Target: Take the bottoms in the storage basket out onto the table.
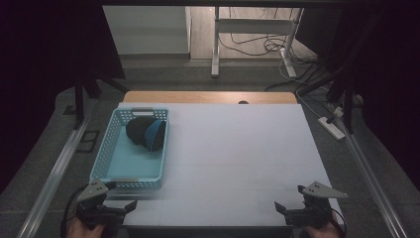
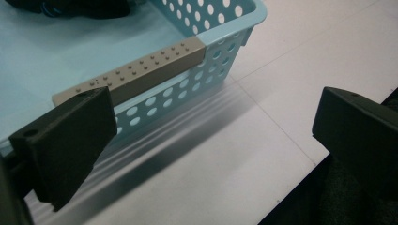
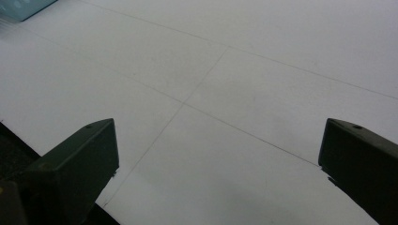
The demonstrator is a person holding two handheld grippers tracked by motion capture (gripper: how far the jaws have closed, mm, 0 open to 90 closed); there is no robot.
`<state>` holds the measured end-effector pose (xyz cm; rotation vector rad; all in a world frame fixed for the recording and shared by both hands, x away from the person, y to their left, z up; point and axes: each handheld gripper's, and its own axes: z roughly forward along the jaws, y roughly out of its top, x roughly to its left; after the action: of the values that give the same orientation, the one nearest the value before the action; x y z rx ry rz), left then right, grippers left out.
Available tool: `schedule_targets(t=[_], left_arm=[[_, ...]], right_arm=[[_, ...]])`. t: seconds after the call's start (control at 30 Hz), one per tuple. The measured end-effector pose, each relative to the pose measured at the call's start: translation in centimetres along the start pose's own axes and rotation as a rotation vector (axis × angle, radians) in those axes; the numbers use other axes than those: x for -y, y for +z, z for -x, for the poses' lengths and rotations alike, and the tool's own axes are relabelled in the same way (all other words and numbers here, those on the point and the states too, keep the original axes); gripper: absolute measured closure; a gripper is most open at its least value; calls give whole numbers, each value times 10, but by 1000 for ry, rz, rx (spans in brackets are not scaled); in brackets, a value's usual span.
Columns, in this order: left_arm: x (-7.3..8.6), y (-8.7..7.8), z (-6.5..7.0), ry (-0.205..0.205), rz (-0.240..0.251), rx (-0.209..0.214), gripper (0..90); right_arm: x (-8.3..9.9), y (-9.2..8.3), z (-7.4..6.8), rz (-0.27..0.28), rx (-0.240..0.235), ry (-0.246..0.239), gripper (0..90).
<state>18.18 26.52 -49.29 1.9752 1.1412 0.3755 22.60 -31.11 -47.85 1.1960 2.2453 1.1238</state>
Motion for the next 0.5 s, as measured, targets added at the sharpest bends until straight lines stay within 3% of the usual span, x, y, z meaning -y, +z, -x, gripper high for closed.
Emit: schedule_targets(t=[0.17,0.5], left_arm=[[-5,0,0,15,26,28,0],[-16,4,-3,16,31,21,0]], right_arm=[[0,0,0,-1,0,1,0],[0,1,0,-8,0,-5,0]])
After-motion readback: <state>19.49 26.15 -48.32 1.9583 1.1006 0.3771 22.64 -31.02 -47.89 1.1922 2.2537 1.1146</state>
